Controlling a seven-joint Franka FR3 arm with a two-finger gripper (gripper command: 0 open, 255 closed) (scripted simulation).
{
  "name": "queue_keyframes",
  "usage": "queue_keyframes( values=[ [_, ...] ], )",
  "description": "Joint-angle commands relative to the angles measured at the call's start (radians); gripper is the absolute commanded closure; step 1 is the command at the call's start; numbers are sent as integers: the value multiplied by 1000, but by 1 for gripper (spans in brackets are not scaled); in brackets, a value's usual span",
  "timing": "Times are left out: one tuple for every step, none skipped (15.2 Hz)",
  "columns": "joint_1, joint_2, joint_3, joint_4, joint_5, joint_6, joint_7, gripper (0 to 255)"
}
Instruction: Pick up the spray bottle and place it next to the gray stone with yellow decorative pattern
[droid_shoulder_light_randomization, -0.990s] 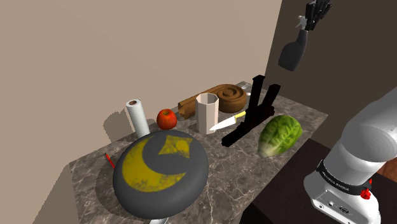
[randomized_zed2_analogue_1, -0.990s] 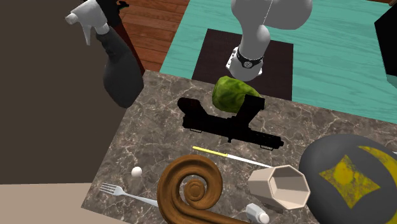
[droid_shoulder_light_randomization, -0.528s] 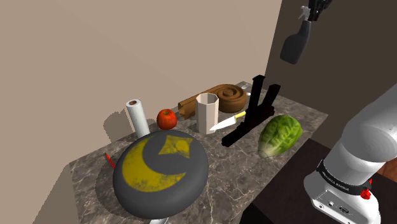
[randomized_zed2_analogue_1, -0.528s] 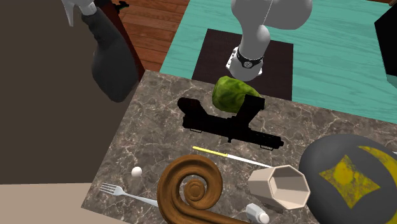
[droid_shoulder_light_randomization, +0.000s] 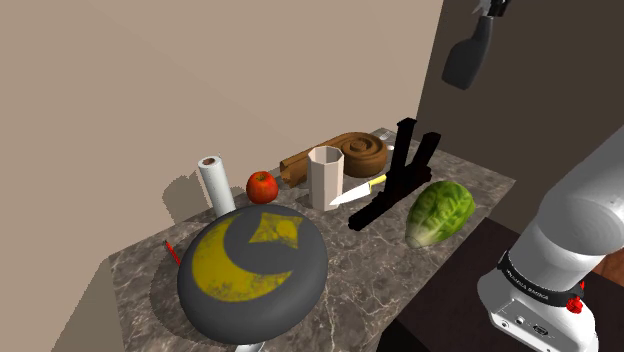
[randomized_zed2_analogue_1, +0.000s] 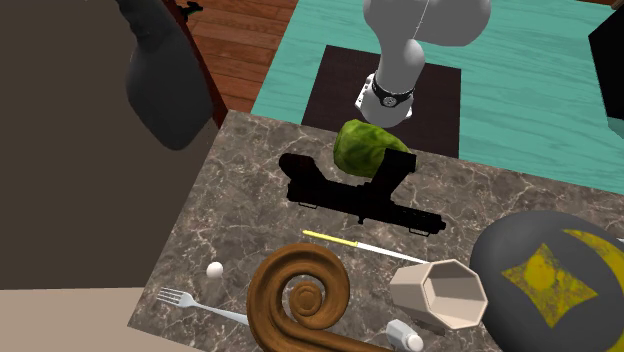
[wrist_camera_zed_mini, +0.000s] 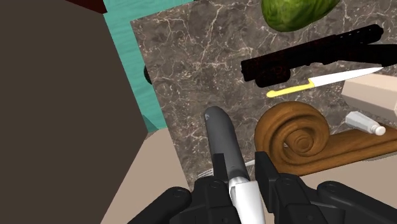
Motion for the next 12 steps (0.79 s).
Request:
queue_keyframes(
  values=[
    [14,-38,37,-32,-15,0,50,255],
    [22,-63,61,-57,-23,3,82,255],
    [29,-85,85,-80,-29,6,114,255],
    [35,-106,109,-102,-34,8,144,255],
    [41,-125,132,-122,-37,10,175,255],
    [48,-143,155,-141,-38,12,204,255],
    [54,-159,177,-158,-38,14,233,255],
    [59,-173,199,-174,-38,15,262,255],
    [65,-186,221,-189,-36,17,290,255],
    [71,-198,242,-202,-33,18,318,255],
    [77,-209,263,-214,-30,20,345,255],
    [83,-218,283,-225,-26,21,372,255]
  ],
)
